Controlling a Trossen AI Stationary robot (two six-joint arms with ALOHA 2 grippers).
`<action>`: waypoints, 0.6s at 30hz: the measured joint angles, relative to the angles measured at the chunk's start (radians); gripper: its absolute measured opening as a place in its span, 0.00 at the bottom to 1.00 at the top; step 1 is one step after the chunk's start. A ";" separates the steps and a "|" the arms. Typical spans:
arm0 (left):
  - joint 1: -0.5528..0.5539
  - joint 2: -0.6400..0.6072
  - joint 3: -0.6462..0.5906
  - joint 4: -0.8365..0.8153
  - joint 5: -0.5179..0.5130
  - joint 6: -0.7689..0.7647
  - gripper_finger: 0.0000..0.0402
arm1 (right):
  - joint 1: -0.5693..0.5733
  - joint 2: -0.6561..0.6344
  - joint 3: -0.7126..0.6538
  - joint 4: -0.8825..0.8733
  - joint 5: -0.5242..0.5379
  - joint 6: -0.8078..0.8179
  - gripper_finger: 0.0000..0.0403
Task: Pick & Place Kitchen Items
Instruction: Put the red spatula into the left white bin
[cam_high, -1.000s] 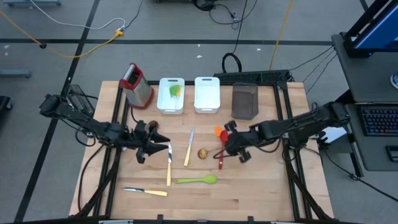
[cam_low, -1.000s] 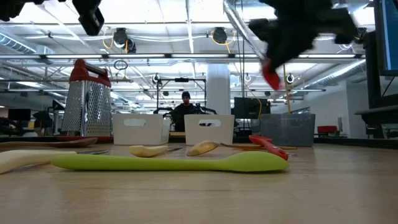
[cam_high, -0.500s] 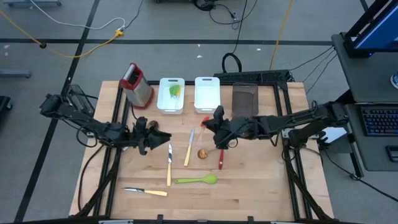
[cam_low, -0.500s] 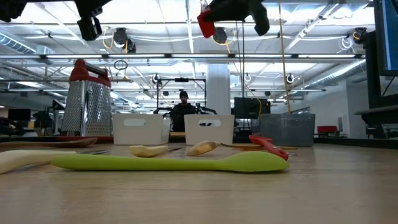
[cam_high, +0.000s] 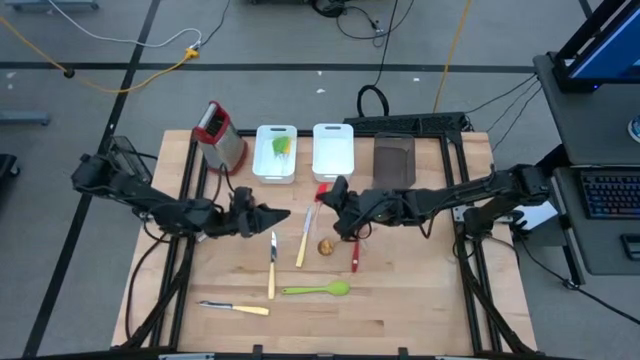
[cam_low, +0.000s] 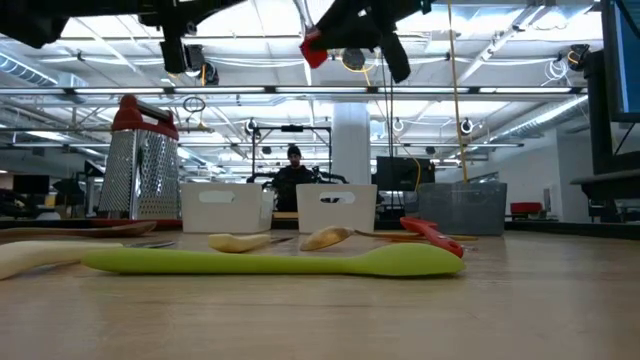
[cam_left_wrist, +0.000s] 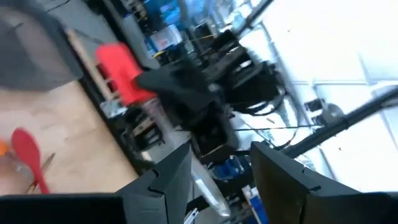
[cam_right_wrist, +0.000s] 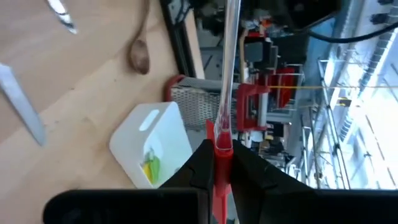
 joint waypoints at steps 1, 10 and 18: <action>0.003 0.017 0.009 -0.003 0.001 -0.028 0.42 | 0.001 0.001 0.000 0.009 0.006 -0.008 0.05; 0.070 0.166 0.133 -0.029 0.065 -0.162 0.42 | 0.031 0.001 0.000 0.060 0.018 -0.142 0.05; 0.117 0.245 0.246 -0.135 0.206 -0.198 0.42 | 0.053 0.001 0.000 0.061 0.023 -0.170 0.05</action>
